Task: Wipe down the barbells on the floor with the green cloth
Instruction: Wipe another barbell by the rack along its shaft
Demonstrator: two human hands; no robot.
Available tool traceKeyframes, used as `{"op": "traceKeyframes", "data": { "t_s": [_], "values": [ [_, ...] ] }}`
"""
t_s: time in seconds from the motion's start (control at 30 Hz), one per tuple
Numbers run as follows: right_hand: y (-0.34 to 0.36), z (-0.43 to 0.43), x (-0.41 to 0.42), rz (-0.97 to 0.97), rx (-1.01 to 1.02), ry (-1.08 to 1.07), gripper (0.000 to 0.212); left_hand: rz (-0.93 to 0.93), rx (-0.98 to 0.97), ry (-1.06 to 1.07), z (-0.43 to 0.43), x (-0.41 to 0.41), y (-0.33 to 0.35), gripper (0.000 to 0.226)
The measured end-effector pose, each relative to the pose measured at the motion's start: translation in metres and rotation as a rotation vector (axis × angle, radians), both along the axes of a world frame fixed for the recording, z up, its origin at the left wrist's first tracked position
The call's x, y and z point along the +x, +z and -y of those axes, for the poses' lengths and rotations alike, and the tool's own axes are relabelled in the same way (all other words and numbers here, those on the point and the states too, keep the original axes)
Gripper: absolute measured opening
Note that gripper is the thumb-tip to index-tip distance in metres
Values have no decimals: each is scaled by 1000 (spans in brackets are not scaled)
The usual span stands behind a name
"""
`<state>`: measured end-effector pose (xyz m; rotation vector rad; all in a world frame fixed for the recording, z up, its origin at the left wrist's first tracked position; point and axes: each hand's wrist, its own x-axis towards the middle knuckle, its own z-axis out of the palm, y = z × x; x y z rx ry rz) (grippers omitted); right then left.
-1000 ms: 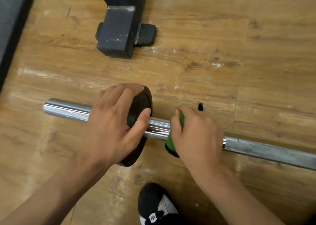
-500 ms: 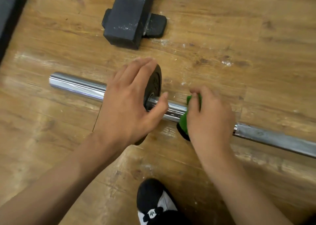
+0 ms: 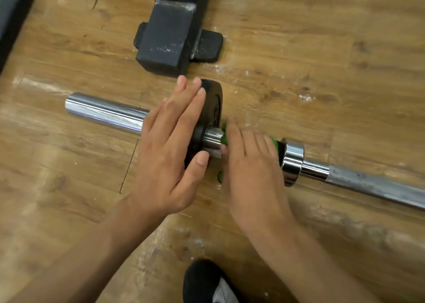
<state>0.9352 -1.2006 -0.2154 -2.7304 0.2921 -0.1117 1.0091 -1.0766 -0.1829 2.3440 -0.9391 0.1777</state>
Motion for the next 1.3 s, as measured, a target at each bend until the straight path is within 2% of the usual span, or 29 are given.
{"op": "traceKeyframes", "data": {
  "t_s": [0.07, 0.13, 0.2, 0.27, 0.37, 0.47, 0.53, 0.67, 0.7, 0.8, 0.87, 0.93, 1.0, 1.03, 1.13, 1.2, 1.3],
  "values": [
    [3, 4, -4, -39, -13, -26, 53, 1, -29, 30, 1, -3, -1, 75],
    [6, -9, 12, -45, 15, -166, 49, 6, -58, 38, 3, -3, -3, 76],
    [5, -25, 32, -20, 69, -217, 43, 7, -65, 31, 5, 1, -4, 76],
    [3, -25, 37, -9, 108, -146, 44, -4, -61, 26, 6, 6, -3, 75],
    [4, -5, 19, -56, 13, -50, 45, -23, -69, 18, 7, 5, -2, 74],
    [8, -5, 33, -198, -4, -197, 33, -3, -77, 36, 8, 5, -2, 76],
    [12, -20, 48, -192, 53, -270, 28, 1, -78, 25, 9, 8, -2, 77],
    [7, -13, 21, -49, 26, -113, 53, -10, -51, -23, 9, 11, 0, 83],
    [6, -6, 15, -60, 6, -109, 51, -8, -53, -25, 8, 11, 0, 84],
    [7, -9, 43, -139, 19, -327, 18, 4, -51, -10, 11, 16, -1, 87],
    [10, -22, 58, -106, 71, -341, 11, -13, -56, -16, 13, 23, -1, 89],
    [2, -21, 46, 1, 79, -181, 30, -41, -63, -31, 14, 28, 1, 89],
    [0, -3, 25, 11, 25, -78, 49, -66, -67, -47, 15, 27, 1, 89],
    [0, 3, 21, 10, 2, -115, 46, -71, -74, -45, 15, 26, 0, 90],
    [9, -7, 47, -60, 89, -368, 19, -79, -97, -25, 15, 25, -1, 91],
    [10, -18, 56, -59, 74, -281, 21, -87, -111, -29, 14, 28, -1, 90],
    [10, -3, 34, -163, -15, -55, 44, -94, -106, -46, 11, 25, 0, 90]
  ]
}}
